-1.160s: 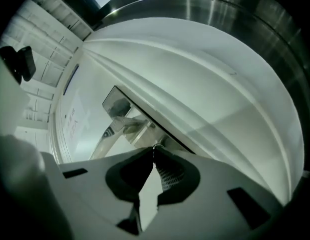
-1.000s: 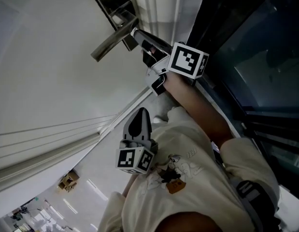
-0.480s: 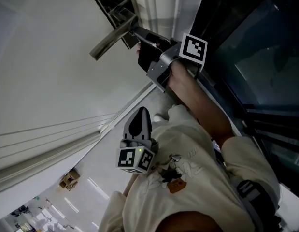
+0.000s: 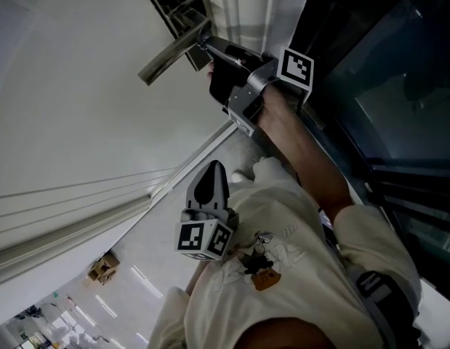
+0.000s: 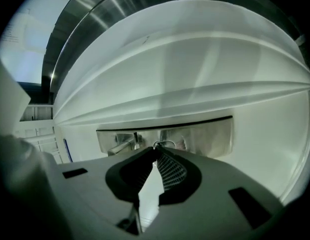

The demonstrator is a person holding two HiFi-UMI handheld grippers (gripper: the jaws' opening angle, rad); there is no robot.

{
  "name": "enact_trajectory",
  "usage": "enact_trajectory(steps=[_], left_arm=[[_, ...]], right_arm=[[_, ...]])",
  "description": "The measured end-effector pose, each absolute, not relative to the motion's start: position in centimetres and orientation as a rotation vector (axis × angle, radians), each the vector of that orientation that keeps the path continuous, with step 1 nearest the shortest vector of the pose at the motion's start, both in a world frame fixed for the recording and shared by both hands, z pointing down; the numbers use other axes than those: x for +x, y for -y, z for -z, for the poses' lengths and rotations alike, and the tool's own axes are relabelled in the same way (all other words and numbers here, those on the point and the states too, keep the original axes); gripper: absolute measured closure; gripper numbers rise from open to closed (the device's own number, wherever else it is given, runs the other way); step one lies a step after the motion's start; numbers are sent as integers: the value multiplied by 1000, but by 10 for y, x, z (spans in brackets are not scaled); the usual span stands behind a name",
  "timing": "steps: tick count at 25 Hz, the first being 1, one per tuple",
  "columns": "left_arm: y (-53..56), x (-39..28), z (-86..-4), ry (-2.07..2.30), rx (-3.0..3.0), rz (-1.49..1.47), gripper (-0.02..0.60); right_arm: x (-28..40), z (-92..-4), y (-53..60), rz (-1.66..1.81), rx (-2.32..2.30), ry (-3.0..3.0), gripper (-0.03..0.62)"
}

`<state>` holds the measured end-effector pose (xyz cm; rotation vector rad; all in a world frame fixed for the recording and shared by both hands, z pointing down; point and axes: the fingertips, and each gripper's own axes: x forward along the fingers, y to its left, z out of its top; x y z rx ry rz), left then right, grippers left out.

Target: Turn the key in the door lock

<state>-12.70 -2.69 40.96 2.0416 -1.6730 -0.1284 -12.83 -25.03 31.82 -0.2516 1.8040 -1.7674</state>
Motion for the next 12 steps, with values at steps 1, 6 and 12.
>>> enact_trajectory(steps=[1,6,12], left_arm=[[27,-127,-409,1673,2045,128,575],[27,-127,-408,1670,2043,133,575],[31,-122,-411,1640,2050,139,575]], right_arm=[[-128,-317,250,1754,-251,-1814,571],[-121,-312,241,1611,-312,-2014,456],[-76,-328,208,1168,-647,-2447,560]])
